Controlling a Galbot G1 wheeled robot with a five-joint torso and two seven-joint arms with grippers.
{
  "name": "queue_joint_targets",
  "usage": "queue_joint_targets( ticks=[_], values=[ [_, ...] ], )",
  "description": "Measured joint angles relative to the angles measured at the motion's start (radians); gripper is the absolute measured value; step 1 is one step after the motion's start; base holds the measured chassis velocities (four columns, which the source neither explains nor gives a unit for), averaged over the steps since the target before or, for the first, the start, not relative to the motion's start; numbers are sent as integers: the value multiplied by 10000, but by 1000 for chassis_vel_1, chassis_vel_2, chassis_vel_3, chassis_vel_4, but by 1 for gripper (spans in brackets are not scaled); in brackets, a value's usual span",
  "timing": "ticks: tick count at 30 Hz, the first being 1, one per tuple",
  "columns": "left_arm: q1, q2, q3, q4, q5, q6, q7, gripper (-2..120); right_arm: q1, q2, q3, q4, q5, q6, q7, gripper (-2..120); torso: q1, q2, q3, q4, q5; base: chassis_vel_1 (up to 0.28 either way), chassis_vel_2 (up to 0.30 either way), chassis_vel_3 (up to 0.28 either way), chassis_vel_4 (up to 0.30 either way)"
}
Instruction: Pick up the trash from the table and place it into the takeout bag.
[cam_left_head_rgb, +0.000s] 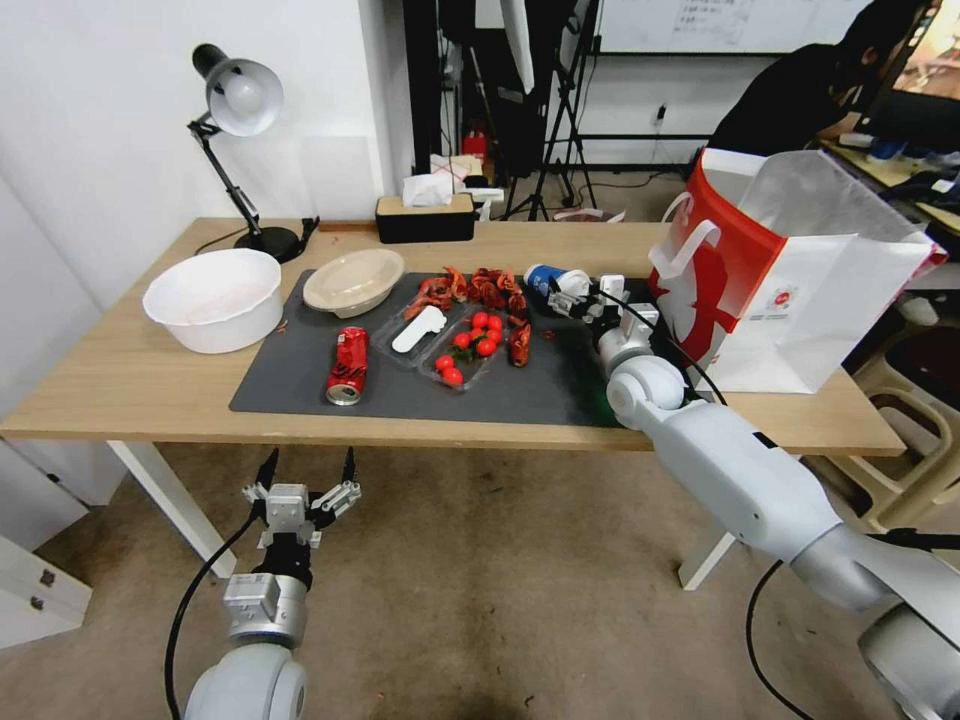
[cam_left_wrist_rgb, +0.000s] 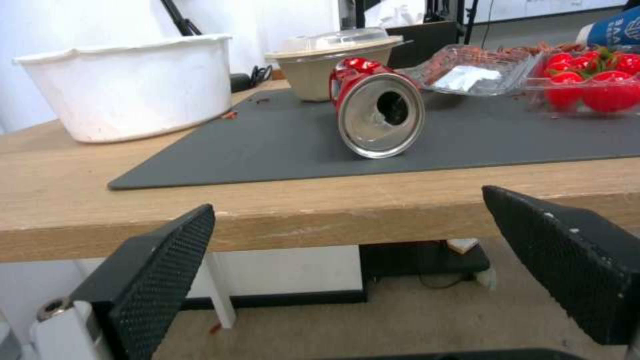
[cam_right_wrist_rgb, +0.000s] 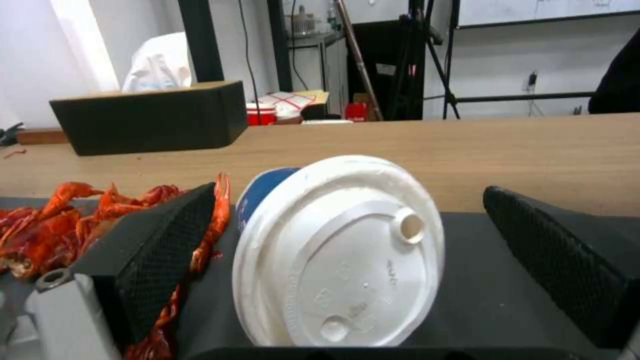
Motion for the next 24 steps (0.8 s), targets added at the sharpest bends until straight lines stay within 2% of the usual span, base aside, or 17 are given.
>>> queue_joint_targets(
  ticks=[20,24],
  values=[
    [81,79,-58,-11,-23,-2,-2,100,516,580,-499,-1139,69,-66,21,99,-1,1,0,1,0,0,0,0,0],
    [78,68,-59,-7,-25,-20,-3,100,553,631,-552,-1240,34,-69,24,88,-1,0,0,1,0,0,0,0,0]
  ],
)
